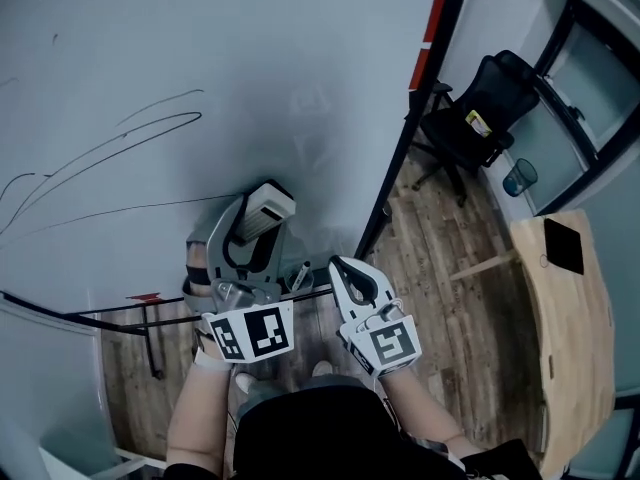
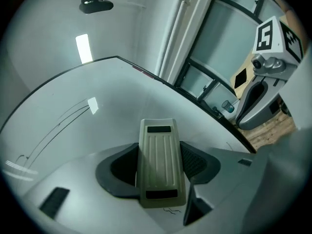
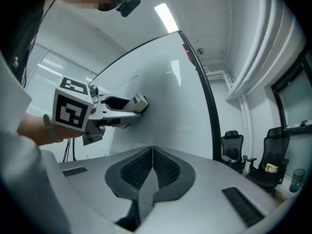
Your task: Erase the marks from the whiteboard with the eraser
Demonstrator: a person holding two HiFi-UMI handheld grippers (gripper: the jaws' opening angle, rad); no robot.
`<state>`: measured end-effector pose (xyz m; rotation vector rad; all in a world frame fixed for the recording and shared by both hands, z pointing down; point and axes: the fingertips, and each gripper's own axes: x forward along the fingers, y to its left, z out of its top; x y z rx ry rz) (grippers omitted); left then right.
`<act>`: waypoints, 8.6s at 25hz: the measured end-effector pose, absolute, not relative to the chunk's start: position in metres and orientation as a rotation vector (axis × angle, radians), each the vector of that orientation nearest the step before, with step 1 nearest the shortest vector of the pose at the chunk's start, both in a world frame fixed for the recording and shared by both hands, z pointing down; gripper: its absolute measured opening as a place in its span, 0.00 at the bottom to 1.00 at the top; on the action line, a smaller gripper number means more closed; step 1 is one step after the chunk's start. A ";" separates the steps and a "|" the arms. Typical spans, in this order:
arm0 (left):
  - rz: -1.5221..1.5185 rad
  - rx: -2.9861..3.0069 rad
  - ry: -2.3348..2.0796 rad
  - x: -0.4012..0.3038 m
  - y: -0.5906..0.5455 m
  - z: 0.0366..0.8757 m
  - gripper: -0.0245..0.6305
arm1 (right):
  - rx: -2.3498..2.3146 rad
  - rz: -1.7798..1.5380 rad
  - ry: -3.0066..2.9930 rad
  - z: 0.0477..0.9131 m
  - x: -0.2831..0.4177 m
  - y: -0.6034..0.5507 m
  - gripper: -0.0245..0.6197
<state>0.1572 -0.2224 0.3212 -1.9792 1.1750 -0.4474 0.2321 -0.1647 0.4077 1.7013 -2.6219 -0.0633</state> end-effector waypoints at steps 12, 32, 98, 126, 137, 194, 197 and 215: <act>-0.394 -1.947 1.252 0.126 -0.231 0.316 0.44 | 1.693 -0.124 -2.629 0.397 0.195 -0.173 0.08; -0.145 -2.132 1.416 -0.109 -0.239 0.257 0.44 | 1.465 -0.178 -2.747 0.376 -0.029 -0.206 0.08; 1.049 -2.028 1.943 -0.217 -0.240 0.170 0.44 | 1.404 -0.259 -2.761 0.347 -0.030 -0.176 0.08; 1.077 -1.918 1.977 -0.305 -0.242 0.153 0.44 | 1.164 -0.324 -2.900 0.344 -0.113 -0.171 0.08; 1.015 -1.948 1.860 -0.128 -0.240 0.141 0.44 | 1.440 -0.351 -2.745 0.336 0.050 -0.160 0.08; 0.868 -1.898 1.706 0.043 -0.237 0.143 0.44 | 1.686 -0.291 -2.592 0.353 0.190 -0.135 0.08; 0.871 -1.985 1.627 0.099 -0.233 0.135 0.44 | 1.767 -0.291 -2.548 0.348 0.217 -0.127 0.08; 0.656 -2.071 1.634 0.054 -0.236 0.153 0.44 | 1.557 -0.276 -2.697 0.345 0.144 -0.148 0.08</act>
